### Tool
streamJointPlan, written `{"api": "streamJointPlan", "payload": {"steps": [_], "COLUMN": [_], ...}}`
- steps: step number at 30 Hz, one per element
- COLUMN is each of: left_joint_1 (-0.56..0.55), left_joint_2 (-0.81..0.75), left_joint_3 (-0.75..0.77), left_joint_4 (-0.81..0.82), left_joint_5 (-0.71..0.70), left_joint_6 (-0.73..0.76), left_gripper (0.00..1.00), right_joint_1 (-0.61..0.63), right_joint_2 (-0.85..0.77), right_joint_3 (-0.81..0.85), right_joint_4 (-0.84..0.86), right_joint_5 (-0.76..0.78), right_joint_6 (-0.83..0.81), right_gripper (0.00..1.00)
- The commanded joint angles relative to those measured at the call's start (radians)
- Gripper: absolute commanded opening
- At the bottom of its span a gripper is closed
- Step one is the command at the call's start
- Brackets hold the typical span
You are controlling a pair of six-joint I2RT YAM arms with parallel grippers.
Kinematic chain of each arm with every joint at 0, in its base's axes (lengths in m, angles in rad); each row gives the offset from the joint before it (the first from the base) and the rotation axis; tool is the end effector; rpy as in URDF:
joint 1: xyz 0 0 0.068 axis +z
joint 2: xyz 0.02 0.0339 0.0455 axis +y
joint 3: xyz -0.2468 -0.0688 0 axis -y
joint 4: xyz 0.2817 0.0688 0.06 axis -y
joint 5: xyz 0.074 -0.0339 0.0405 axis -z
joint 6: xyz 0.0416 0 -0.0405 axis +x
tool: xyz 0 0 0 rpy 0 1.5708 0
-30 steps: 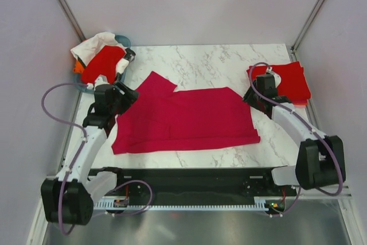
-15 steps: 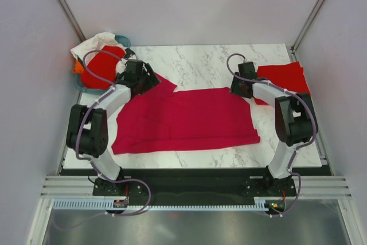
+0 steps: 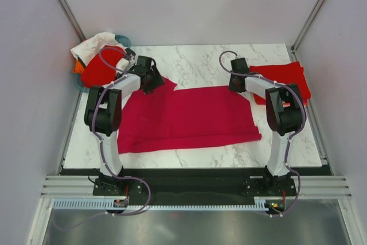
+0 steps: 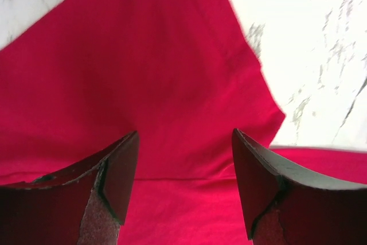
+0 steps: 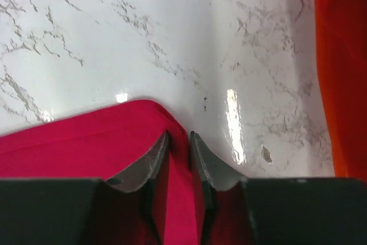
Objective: Fold and stack the t-shirts
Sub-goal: Fold the tshirt
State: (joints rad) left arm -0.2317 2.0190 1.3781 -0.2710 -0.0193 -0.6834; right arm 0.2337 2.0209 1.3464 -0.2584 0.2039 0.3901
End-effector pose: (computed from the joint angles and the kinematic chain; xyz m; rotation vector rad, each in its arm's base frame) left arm 0.4473 -0.1047 0.1242 -0.5721 2.4530 -0.3586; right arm 0.4428 0.0968 0.1145 0.2767 2.4608 0.0098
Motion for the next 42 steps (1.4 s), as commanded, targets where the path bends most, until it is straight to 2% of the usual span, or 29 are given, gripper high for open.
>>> {"api": "streamJointPlan", "payload": {"steps": [1, 4, 6, 10, 14, 15, 18, 19, 20, 23, 28, 30, 31, 32, 36, 40, 42], "left_joint_1": [-0.005, -0.004, -0.001, 0.009, 0.026, 0.029, 0.038, 0.045, 0.045, 0.046, 0.043, 0.035, 0.026, 0.020, -0.006, -0.034, -0.047], "left_joint_2": [0.058, 0.116, 0.170, 0.295, 0.421, 0.447, 0.509, 0.512, 0.498, 0.448, 0.259, 0.178, 0.085, 0.039, -0.181, -0.341, -0.413], "left_joint_3": [0.096, 0.162, 0.220, 0.376, 0.574, 0.646, 0.770, 0.786, 0.791, 0.747, 0.633, 0.534, 0.489, 0.393, 0.159, -0.070, -0.138], "left_joint_4": [-0.042, -0.060, -0.072, -0.123, -0.188, -0.197, -0.229, -0.235, -0.237, -0.237, -0.231, -0.208, -0.189, -0.169, -0.087, -0.019, -0.002], "left_joint_5": [-0.001, -0.004, -0.007, 0.007, 0.015, 0.015, 0.045, 0.045, 0.036, 0.022, -0.028, -0.059, -0.076, -0.093, -0.076, -0.036, 0.015], "left_joint_6": [0.013, 0.008, 0.007, 0.010, 0.012, 0.015, 0.021, 0.021, 0.021, 0.027, 0.042, 0.050, 0.054, 0.061, 0.068, 0.059, 0.055], "left_gripper": [0.73, 0.73, 0.73, 0.73, 0.73, 0.73, 0.73, 0.73, 0.73, 0.73, 0.74, 0.75, 0.76, 0.77, 0.78, 0.78, 0.77], "right_joint_1": [0.001, 0.000, 0.001, -0.002, -0.014, -0.020, -0.025, -0.025, -0.022, -0.001, 0.064, 0.097, 0.110, 0.137, 0.200, 0.265, 0.297], "right_joint_2": [0.045, 0.081, 0.116, 0.188, 0.271, 0.301, 0.317, 0.309, 0.279, 0.185, 0.012, -0.083, -0.114, -0.176, -0.290, -0.332, -0.330], "right_joint_3": [0.062, 0.106, 0.150, 0.259, 0.393, 0.452, 0.523, 0.528, 0.525, 0.485, 0.335, 0.242, 0.206, 0.173, -0.034, -0.130, -0.156], "right_joint_4": [-0.018, -0.025, -0.034, -0.068, -0.105, -0.126, -0.151, -0.151, -0.151, -0.148, -0.128, -0.105, -0.098, -0.087, -0.018, 0.022, 0.031], "right_joint_5": [0.043, 0.055, 0.066, 0.095, 0.089, 0.088, 0.098, 0.095, 0.089, 0.136, 0.183, 0.190, 0.186, 0.178, 0.092, -0.047, -0.096], "right_joint_6": [0.004, 0.010, 0.012, 0.015, 0.018, 0.019, 0.016, 0.013, 0.009, -0.011, -0.025, -0.014, -0.010, -0.005, 0.024, 0.038, 0.038], "right_gripper": [0.21, 0.12, 0.10, 0.09, 0.14, 0.17, 0.48, 0.56, 0.57, 0.59, 0.60, 0.61, 0.61, 0.61, 0.59, 0.56, 0.56]}}
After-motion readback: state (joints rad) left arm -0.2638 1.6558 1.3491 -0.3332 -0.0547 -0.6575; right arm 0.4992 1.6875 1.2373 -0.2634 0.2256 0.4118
